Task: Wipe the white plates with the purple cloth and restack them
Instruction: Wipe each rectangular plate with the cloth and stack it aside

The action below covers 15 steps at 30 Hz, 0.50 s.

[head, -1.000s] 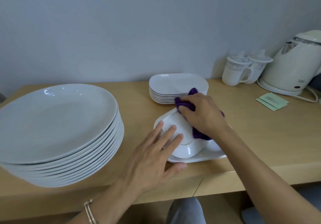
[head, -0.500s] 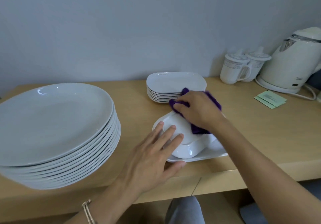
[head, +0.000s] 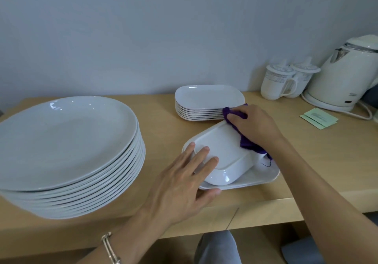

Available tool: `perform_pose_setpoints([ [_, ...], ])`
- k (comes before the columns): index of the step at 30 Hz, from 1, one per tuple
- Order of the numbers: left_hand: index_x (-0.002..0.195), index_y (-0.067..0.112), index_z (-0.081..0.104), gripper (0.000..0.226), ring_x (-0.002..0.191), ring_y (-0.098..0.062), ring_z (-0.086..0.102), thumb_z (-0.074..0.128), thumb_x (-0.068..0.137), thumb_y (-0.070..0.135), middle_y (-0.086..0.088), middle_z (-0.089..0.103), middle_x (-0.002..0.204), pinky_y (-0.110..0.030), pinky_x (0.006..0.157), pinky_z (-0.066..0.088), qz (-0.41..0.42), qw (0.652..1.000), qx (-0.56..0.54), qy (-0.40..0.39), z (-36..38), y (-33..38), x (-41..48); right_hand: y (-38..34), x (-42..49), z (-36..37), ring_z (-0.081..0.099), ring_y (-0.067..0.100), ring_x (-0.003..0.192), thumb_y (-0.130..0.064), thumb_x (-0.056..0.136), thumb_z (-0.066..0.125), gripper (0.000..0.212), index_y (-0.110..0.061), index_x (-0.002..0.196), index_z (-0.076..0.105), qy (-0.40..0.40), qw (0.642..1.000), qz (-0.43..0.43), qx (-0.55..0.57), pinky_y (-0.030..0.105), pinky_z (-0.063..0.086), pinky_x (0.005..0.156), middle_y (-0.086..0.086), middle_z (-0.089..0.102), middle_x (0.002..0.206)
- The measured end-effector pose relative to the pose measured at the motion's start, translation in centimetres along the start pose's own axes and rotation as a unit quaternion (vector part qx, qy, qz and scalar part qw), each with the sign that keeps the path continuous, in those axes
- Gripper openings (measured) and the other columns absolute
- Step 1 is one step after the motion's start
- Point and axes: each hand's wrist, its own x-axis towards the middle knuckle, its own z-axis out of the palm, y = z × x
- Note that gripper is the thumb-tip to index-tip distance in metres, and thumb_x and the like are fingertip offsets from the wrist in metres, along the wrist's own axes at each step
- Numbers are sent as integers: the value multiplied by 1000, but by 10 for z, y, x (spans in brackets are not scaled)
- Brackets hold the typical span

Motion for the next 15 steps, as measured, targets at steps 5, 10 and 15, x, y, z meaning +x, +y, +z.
perform_pose_setpoints([
  [5,139,23,54,61,138,-30,45,45,91,60,-3,51,147,-34,95,52,0,1000,-15,-1,1,0,0,-28,-50,19,54,18,106,-35,90,59,28,-24,114,69,12,986,-166,-6,22,33,89,-1,63,114],
  [10,135,22,57,60,137,-30,47,44,90,60,-2,53,145,-36,92,54,-5,1000,-11,3,1,0,0,-9,-45,9,54,12,96,-32,90,60,20,-26,105,72,39,990,-135,6,16,30,78,-7,64,99],
  [15,136,23,53,60,138,-29,45,43,91,61,-2,52,147,-36,91,55,-3,1000,-15,9,3,-1,-1,17,-22,-5,56,18,92,-36,92,54,25,-30,111,68,52,997,21,57,29,38,77,-3,63,103],
])
